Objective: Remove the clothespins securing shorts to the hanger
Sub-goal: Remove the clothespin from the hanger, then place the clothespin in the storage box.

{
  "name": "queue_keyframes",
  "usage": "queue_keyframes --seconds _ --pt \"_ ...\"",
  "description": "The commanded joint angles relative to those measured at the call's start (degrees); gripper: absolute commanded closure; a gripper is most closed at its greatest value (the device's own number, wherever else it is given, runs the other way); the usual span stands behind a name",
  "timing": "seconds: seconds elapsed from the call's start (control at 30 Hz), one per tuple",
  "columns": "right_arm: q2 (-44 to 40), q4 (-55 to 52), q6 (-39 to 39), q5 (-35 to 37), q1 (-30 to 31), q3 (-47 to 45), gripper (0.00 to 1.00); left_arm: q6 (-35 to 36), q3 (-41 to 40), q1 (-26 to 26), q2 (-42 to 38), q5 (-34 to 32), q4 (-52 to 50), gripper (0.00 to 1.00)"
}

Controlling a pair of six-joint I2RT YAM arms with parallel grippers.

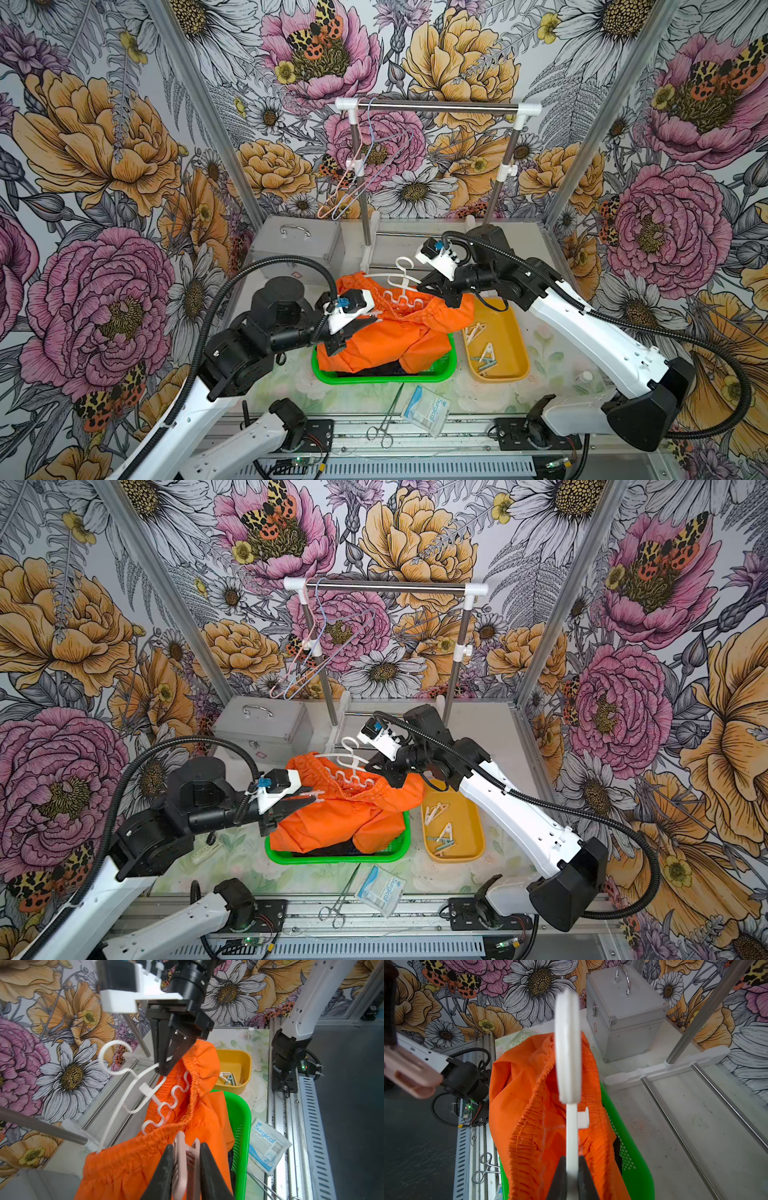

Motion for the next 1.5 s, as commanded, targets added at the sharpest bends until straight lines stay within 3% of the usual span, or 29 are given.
queue_keyframes --seconds 0.0,0.27,0.43,0.63,1.17,1.47 --pt "0.44 1.9 2.5 0.87 -0.68 2.63 1.0 -1.65 -5.35 -8.39 2.23 -8.69 15.24 1.0" --pt "2.32 2.79 4.18 -0.56 -1.29 3.4 1.0 -4.14 -22.18 -19.68 9.46 -11.6 51.95 1.0" --pt "3.45 2.79 4.83 -0.57 -1.86 4.37 1.0 0.18 -22.25 -25.84 20.24 -19.05 59.71 1.0" --pt "5.12 2.79 5.46 -2.09 -2.77 5.26 1.0 1.55 -20.35 -29.46 32.53 -20.32 68.72 1.0" --pt "5.95 3.03 5.29 -5.16 -4.26 5.28 1.0 4.55 -6.16 -31.63 56.07 -26.68 66.26 1.0" --pt "6.29 3.05 4.98 -5.84 -4.62 4.83 1.0 1.67 -0.54 -28.61 62.98 -23.15 61.9 0.97"
